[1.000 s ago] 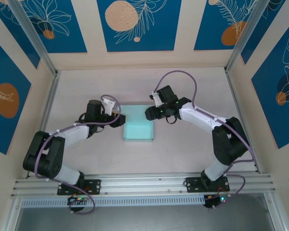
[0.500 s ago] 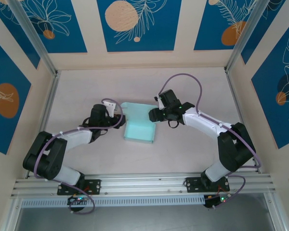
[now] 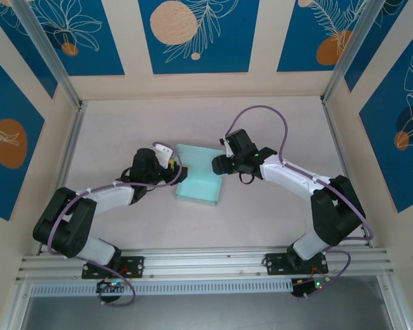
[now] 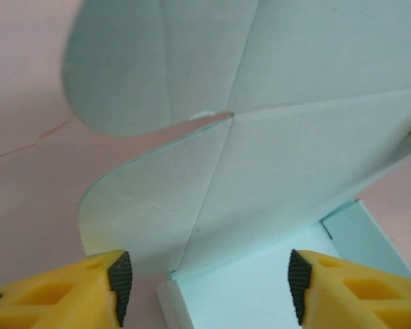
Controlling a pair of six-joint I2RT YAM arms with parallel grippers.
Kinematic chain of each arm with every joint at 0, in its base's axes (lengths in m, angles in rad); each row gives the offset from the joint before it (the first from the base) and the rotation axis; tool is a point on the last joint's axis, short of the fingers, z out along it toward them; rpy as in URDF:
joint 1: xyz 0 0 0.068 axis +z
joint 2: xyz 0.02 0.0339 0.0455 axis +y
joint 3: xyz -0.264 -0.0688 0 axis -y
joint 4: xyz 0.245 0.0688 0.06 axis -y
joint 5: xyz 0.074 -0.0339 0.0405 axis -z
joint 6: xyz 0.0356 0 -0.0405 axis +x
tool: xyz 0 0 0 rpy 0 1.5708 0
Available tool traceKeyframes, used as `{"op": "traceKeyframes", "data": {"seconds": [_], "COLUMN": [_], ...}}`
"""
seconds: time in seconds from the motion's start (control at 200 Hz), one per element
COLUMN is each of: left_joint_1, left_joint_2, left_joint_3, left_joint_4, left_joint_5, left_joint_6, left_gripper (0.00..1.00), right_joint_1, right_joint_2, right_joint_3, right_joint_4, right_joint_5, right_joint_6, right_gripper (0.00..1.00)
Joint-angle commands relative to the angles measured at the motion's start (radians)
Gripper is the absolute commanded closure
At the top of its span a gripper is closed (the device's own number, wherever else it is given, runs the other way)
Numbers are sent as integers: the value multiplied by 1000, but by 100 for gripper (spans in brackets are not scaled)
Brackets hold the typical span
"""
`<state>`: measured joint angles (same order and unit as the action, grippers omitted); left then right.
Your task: Fold the paper box
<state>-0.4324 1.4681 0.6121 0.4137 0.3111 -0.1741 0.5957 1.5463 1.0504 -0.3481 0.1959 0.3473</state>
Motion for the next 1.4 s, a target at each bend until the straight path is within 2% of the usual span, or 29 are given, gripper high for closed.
{"op": "traceKeyframes", "data": {"seconds": [0.0, 0.12, 0.245, 0.37, 0.47, 0.675, 0.82, 0.97, 1.09, 1.26, 1.395], "left_joint_1": [43, 92, 127, 159, 164, 163, 139, 98, 64, 9, -30], "left_joint_2": [-9, -20, 13, 70, 111, 174, 170, 130, 101, 72, 47], "left_joint_3": [49, 65, 128, 172, 196, 221, 205, 160, 126, 81, 38], "left_joint_4": [-41, -68, -162, -172, -168, -161, -127, -90, -64, 1, 81], "left_joint_5": [38, 112, 211, 334, 389, 395, 370, 225, 100, -43, -132], "left_joint_6": [54, 58, 123, 153, 169, 164, 148, 140, 136, 125, 122], "left_gripper": [28, 20, 11, 11, 13, 18, 31, 62, 76, 92, 98], "right_joint_1": [0, -6, -11, -18, -22, -23, -23, -21, -13, 11, 24], "right_joint_2": [-5, -6, -4, 0, 3, 5, 12, 11, 6, 10, 5], "right_joint_3": [13, 10, 8, 12, 14, 17, 23, 24, 21, 25, 30], "right_joint_4": [11, 11, 15, 17, 15, 18, 15, 11, 8, -8, -37], "right_joint_5": [3, 1, -8, -16, -24, -28, -27, -20, 1, 59, 132], "right_joint_6": [-18, -21, -24, -28, -29, -27, -27, -15, -2, 16, 60], "right_gripper": [43, 43, 43, 43, 43, 43, 43, 44, 44, 44, 44]}}
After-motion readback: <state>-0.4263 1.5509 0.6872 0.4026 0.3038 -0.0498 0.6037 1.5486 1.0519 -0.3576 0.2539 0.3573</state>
